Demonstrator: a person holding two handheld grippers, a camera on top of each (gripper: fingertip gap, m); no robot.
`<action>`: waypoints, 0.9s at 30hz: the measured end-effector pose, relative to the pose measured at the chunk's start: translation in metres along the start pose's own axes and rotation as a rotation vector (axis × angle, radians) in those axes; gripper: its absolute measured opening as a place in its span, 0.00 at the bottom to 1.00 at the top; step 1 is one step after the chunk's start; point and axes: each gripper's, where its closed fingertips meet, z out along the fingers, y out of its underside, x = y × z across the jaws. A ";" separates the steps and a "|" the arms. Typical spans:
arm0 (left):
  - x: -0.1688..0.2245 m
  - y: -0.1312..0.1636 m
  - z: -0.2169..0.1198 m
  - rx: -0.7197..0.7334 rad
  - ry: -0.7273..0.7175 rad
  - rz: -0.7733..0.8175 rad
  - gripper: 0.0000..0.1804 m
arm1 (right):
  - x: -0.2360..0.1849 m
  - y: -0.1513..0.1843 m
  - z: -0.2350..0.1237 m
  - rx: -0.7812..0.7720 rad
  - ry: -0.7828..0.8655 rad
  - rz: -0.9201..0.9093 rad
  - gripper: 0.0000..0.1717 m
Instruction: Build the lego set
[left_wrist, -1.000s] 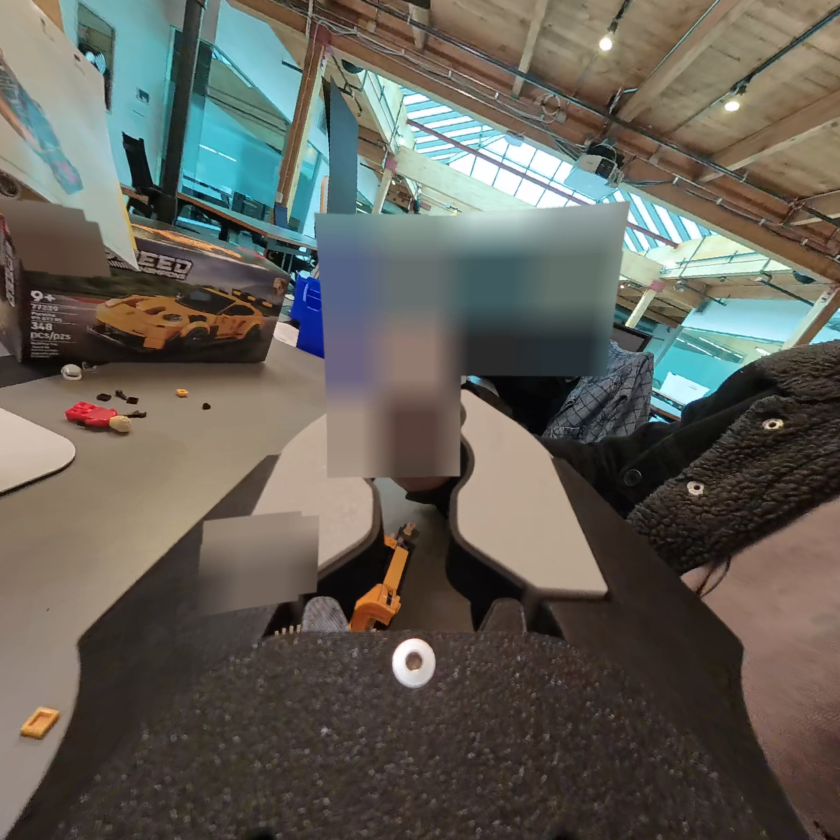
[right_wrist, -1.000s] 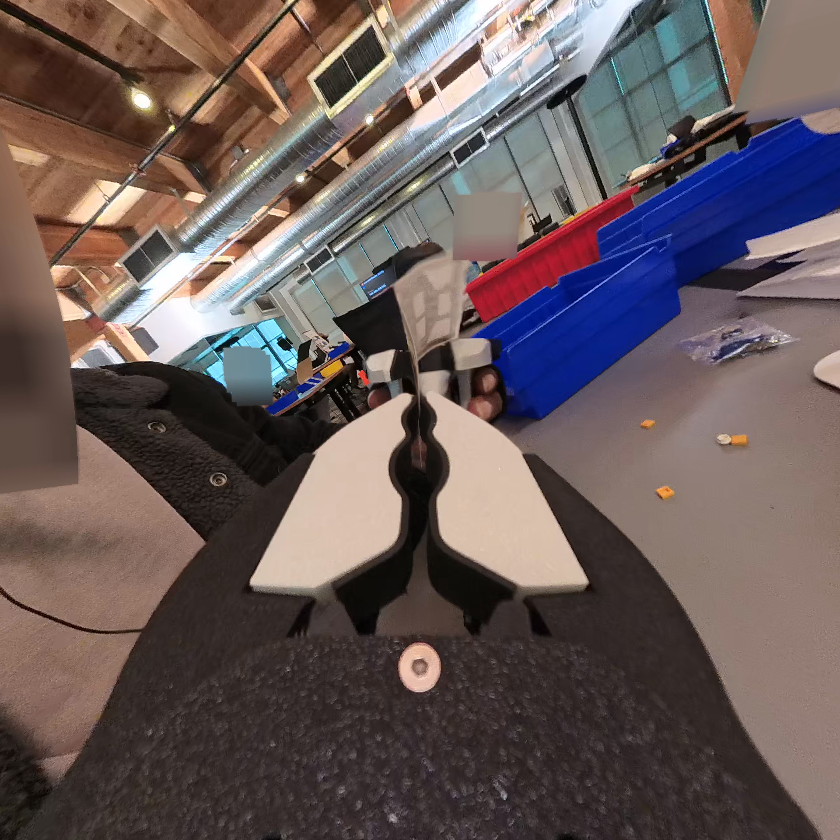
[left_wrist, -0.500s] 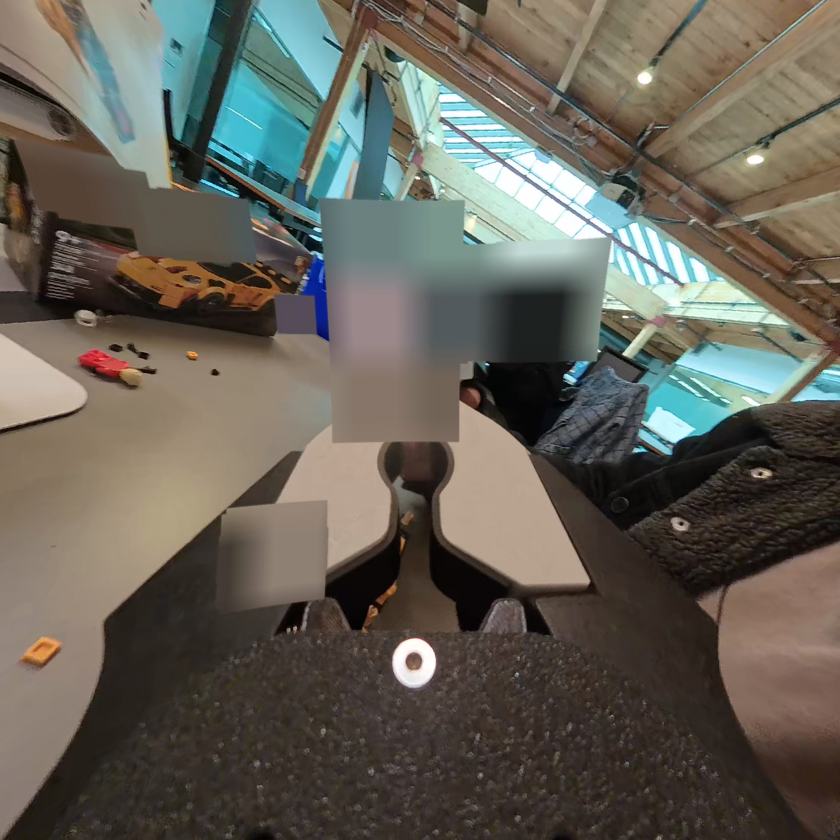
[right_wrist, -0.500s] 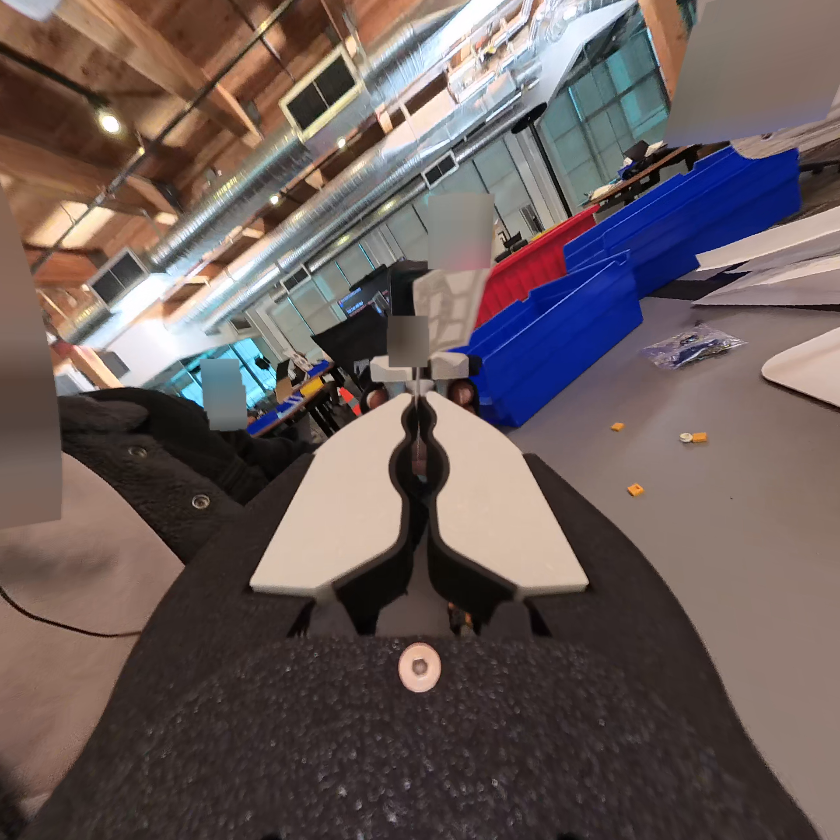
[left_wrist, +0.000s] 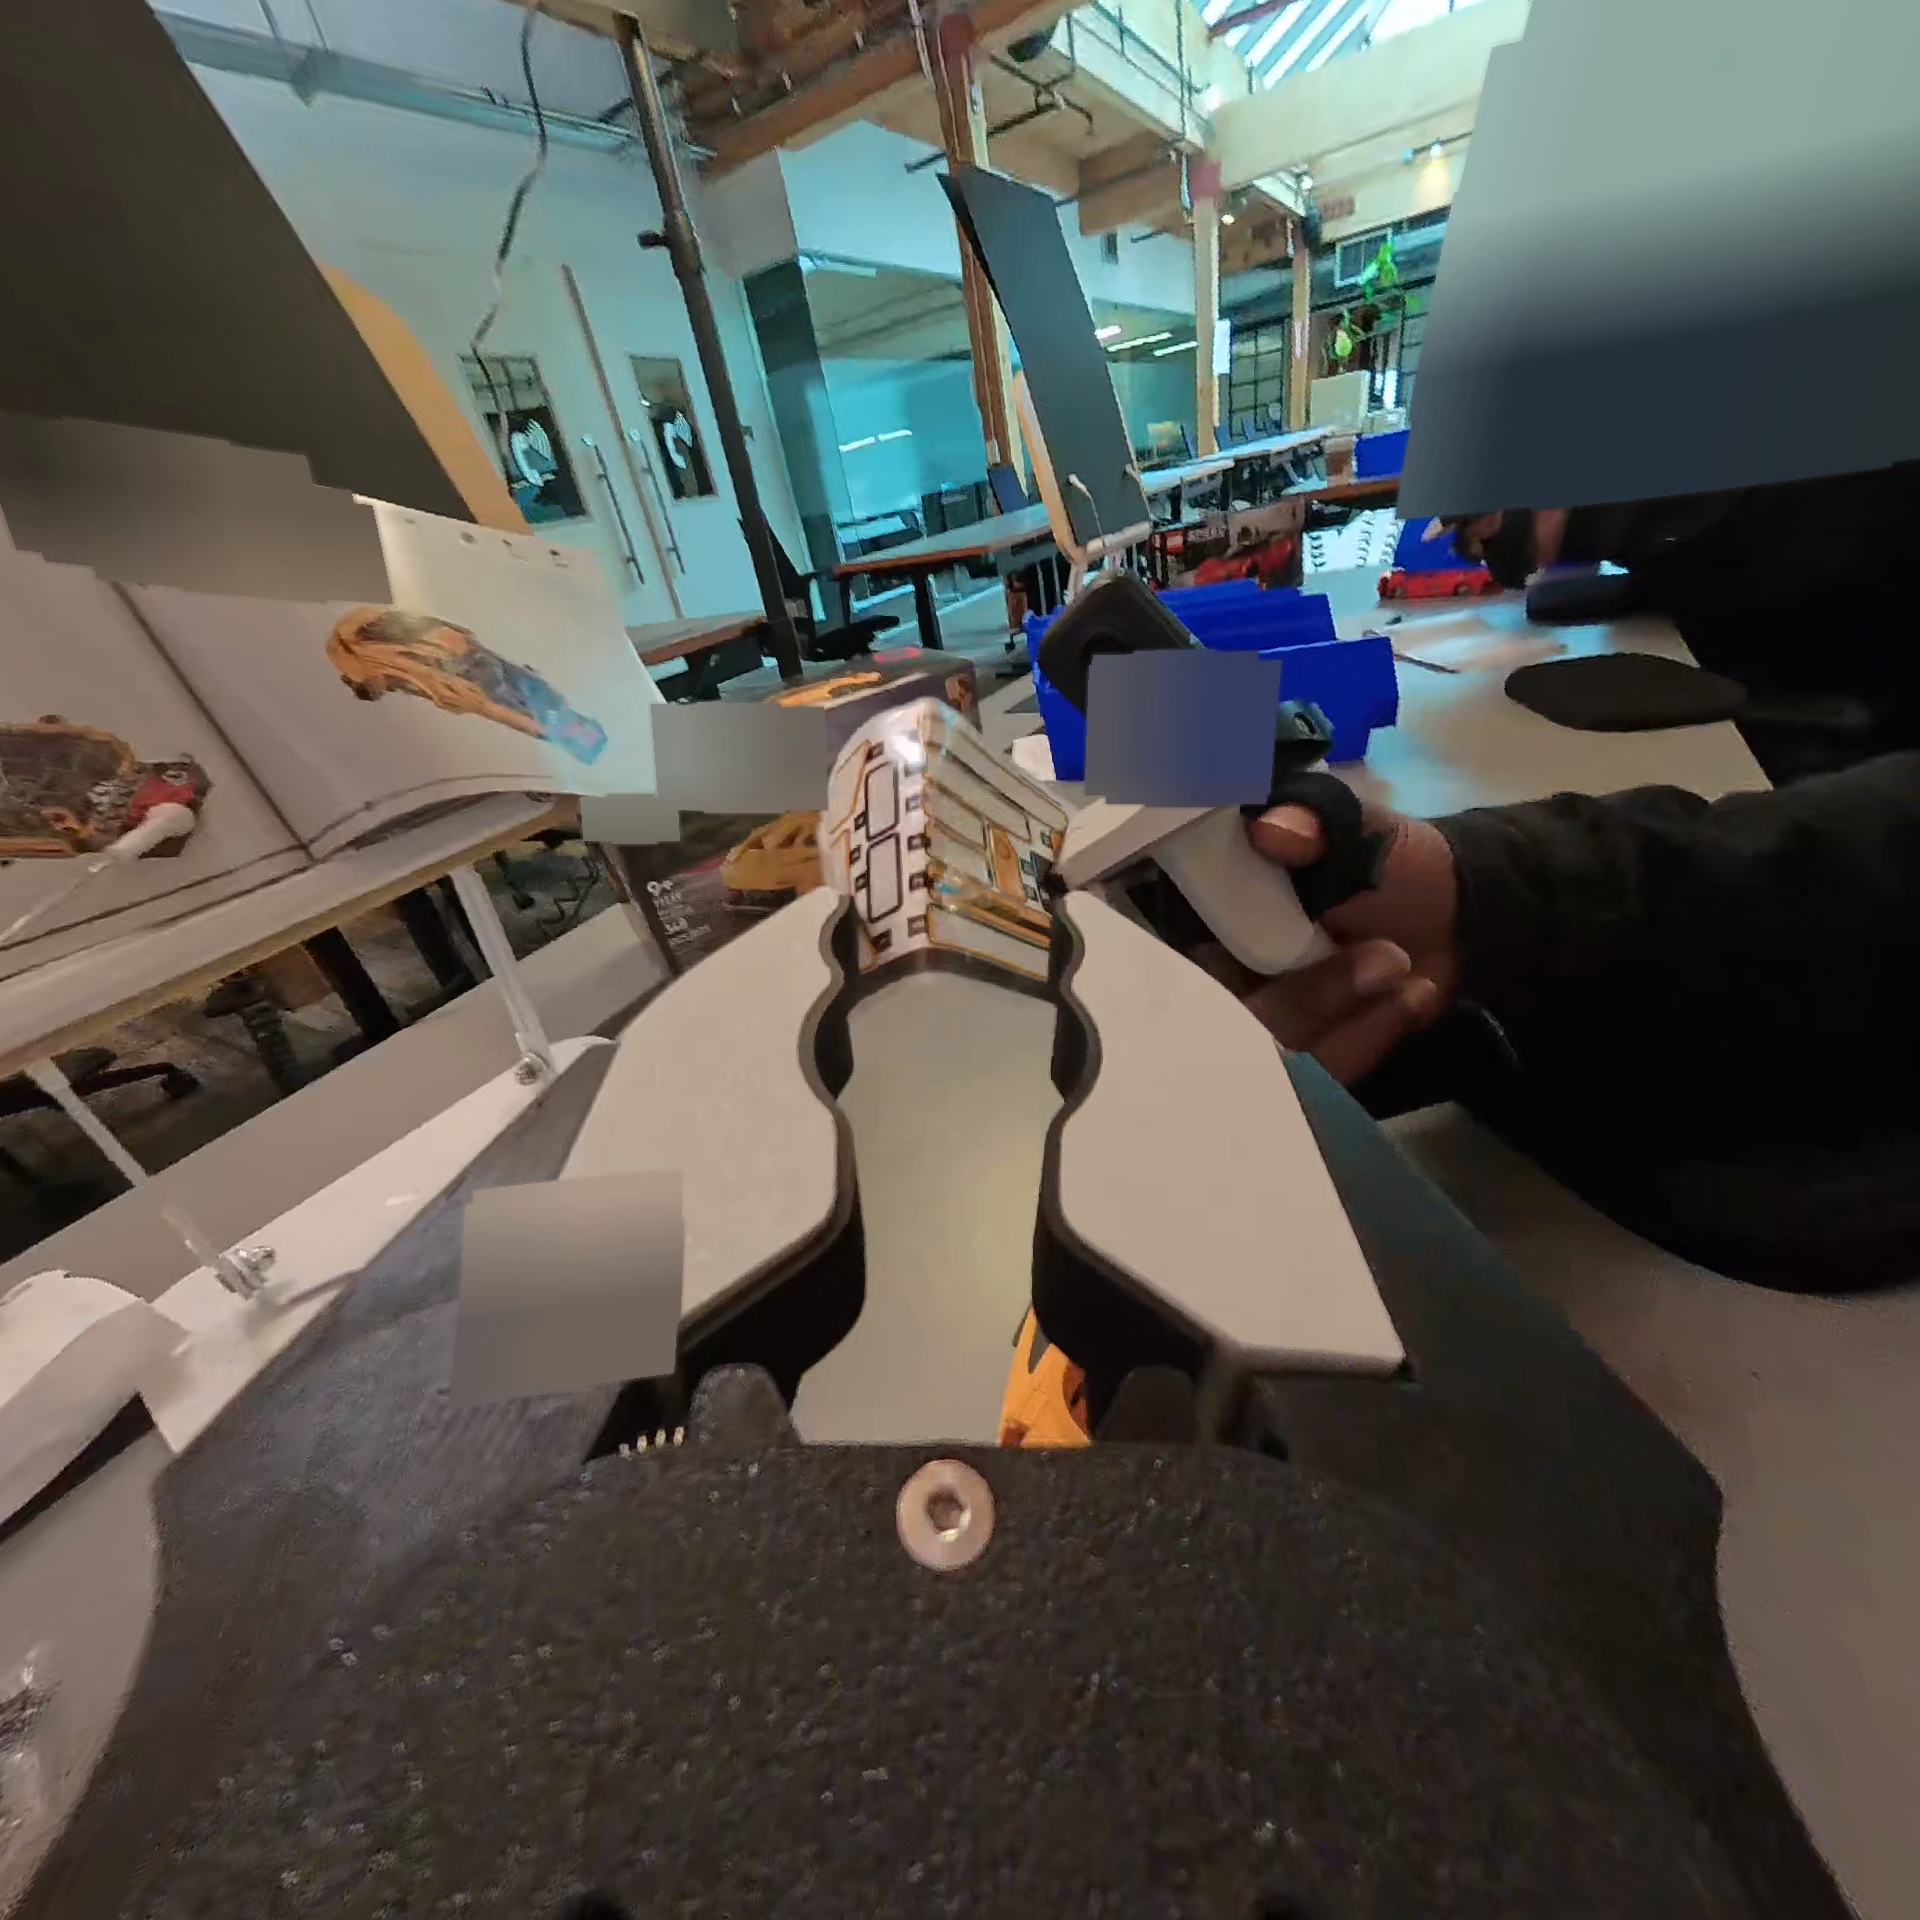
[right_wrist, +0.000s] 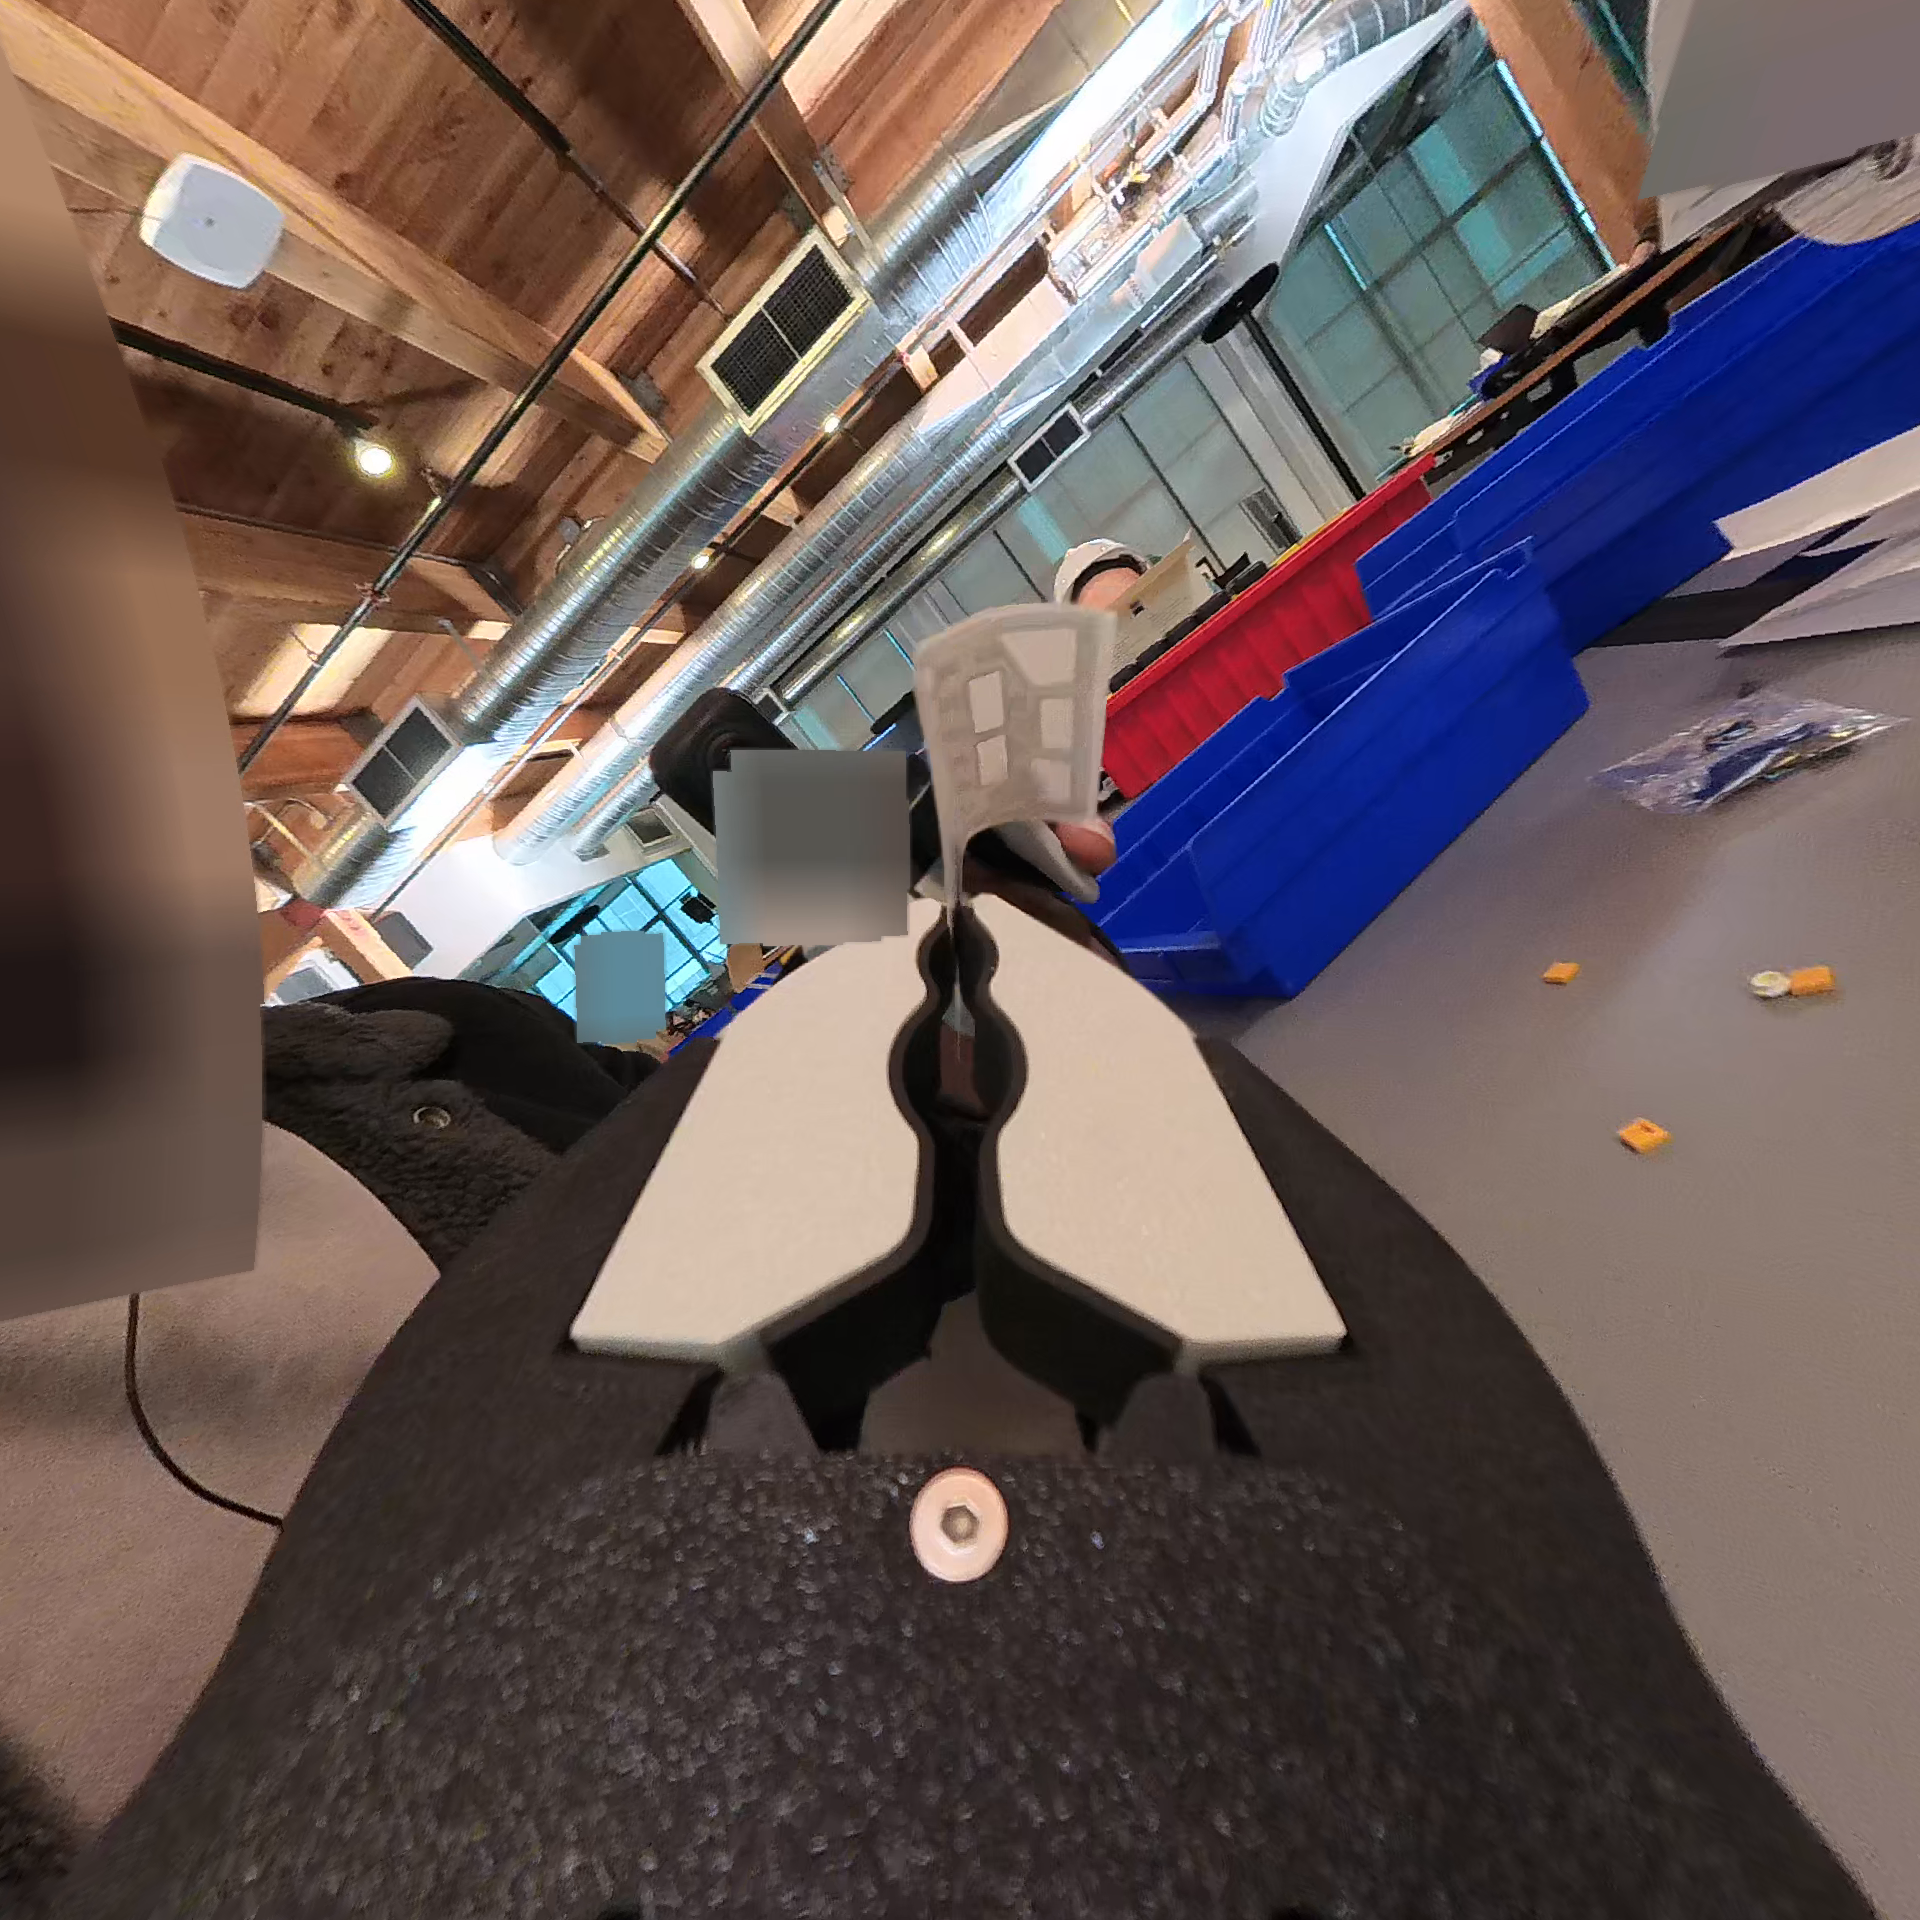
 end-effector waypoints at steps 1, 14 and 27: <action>0.002 0.001 0.001 -0.009 0.015 -0.008 0.16 | -0.001 0.001 0.001 -0.001 -0.004 0.001 0.00; 0.012 0.005 0.000 -0.058 0.115 -0.116 0.00 | 0.004 0.006 0.000 -0.044 0.019 -0.045 0.01; 0.020 0.057 -0.003 -0.524 0.102 0.004 0.00 | 0.003 0.030 0.006 -0.709 0.381 -1.401 0.12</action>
